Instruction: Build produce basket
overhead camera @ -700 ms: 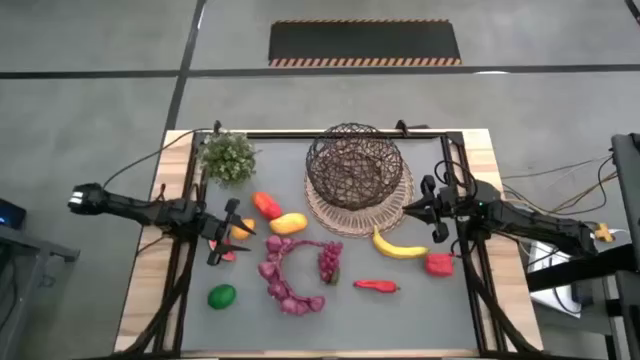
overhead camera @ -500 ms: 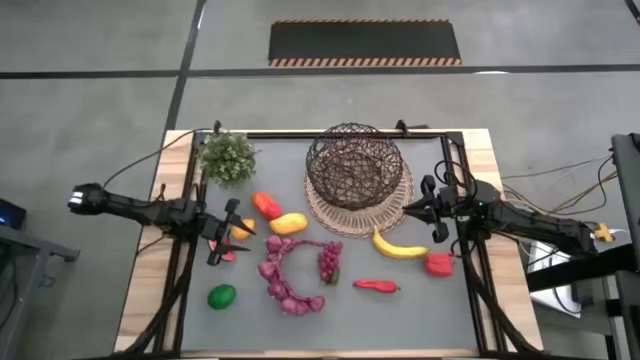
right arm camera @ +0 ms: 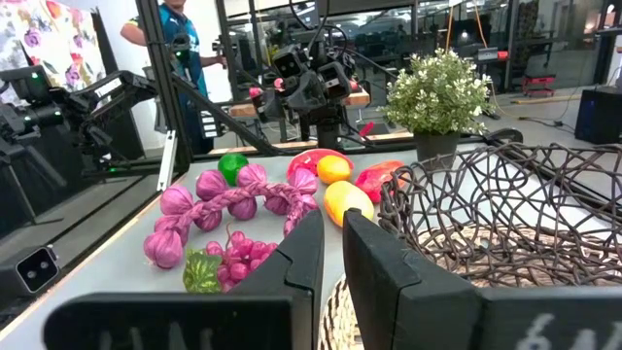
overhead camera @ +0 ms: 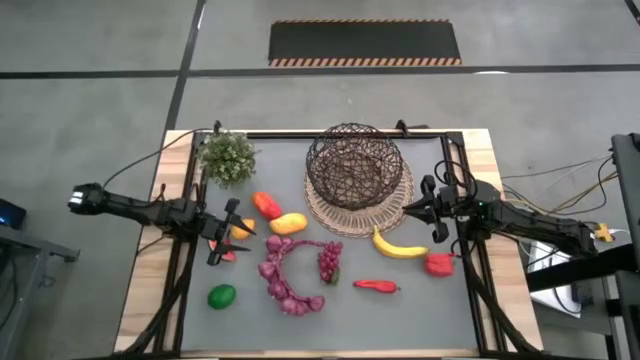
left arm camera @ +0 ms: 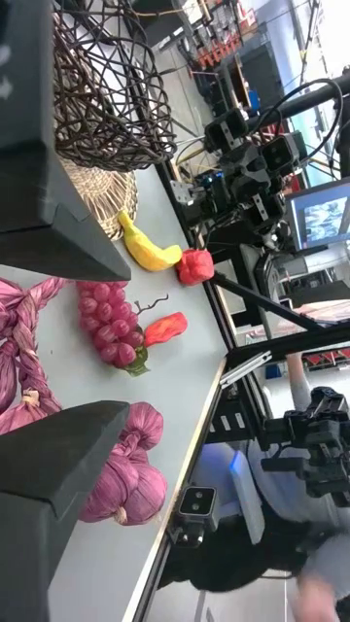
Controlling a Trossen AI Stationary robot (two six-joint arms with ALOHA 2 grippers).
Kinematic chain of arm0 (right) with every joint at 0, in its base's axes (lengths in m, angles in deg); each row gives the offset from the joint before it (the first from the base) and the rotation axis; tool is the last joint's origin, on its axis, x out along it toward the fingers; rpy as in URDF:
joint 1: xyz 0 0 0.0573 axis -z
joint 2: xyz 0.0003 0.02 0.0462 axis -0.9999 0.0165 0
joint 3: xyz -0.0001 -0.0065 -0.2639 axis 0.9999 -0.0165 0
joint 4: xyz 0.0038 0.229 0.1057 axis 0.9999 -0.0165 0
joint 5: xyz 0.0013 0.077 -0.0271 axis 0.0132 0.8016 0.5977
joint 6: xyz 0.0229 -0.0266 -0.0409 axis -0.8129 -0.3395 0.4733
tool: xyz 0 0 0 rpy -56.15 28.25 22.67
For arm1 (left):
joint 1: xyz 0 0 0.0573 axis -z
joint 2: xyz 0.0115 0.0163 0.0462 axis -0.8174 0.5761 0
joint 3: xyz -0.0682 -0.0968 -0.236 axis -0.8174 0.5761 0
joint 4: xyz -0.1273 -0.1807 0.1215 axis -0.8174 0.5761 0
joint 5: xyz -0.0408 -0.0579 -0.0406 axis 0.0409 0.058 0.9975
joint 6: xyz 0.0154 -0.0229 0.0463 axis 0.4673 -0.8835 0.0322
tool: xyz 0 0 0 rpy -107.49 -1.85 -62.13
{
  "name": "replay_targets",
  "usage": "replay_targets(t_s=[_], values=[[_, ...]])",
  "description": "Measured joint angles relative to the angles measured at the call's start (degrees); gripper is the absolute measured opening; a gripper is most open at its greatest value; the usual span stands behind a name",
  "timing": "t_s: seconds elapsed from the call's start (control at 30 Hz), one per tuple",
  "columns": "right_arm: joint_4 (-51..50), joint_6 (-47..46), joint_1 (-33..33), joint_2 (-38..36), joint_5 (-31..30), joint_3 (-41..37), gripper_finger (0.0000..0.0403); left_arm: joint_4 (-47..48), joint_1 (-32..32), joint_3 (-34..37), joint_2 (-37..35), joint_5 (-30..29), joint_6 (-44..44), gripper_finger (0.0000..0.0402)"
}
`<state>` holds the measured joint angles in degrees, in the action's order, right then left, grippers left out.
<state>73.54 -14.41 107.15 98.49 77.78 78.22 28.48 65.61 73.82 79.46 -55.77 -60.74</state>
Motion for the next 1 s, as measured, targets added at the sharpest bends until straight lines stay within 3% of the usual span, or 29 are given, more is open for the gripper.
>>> replay_targets(t_s=[1.0], values=[[0.0,0.0,0.0,0.0,0.0,0.0,0.0034,0.0,0.0,0.0,0.0,0.0,0.0,0.0196]])
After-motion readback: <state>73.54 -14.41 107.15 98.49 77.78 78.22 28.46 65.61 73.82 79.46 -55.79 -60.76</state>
